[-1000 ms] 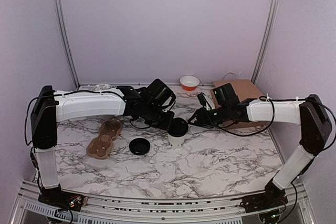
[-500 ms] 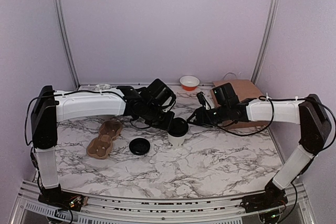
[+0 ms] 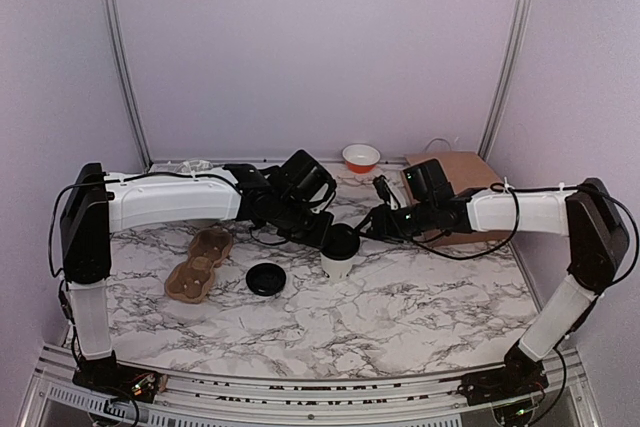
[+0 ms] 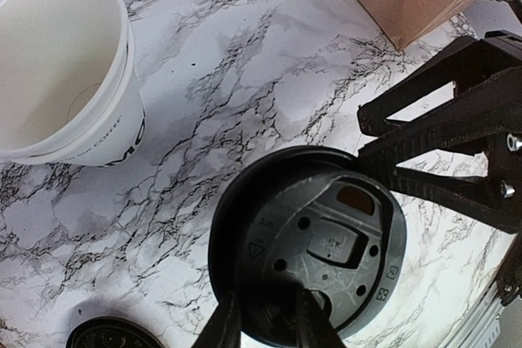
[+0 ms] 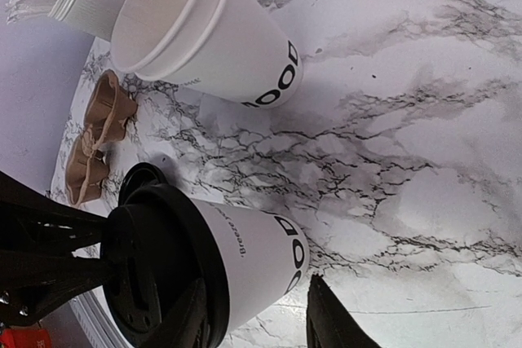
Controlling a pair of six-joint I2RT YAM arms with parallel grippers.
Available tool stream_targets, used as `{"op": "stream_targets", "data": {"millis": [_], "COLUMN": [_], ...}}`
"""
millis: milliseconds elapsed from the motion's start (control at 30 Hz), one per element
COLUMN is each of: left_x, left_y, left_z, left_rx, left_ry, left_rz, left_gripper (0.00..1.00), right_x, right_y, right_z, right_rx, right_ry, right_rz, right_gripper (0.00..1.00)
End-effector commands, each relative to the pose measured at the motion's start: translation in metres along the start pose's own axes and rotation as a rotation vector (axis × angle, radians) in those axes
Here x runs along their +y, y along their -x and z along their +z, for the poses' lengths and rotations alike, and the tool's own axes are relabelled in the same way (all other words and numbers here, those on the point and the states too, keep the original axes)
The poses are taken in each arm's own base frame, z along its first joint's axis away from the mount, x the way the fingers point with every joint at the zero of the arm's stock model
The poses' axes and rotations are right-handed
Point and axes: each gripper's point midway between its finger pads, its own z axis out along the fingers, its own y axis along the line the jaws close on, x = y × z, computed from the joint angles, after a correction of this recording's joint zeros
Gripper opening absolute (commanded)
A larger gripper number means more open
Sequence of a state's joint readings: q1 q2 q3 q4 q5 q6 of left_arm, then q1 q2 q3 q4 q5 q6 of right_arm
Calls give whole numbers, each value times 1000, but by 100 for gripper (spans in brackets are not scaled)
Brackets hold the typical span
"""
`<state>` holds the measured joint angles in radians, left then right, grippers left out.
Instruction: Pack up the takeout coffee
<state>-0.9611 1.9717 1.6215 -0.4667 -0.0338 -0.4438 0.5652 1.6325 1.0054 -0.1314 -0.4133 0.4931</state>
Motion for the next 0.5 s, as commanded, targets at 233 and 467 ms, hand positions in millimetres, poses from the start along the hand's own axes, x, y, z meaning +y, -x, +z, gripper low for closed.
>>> {"op": "stream_targets", "data": {"millis": [233, 467], "left_x": [3, 2], "left_y": [-11, -8], "left_z": [18, 16], "left_rx": [40, 30], "left_ry": [11, 7], "left_rz": [13, 24], "left_gripper": [25, 25], "right_x": [-41, -30], "right_y": [-83, -78], "right_z": [11, 2], "right_rx": [147, 125], "right_ry": [-151, -171], "right_rz": [43, 29], "right_gripper": [38, 38]}}
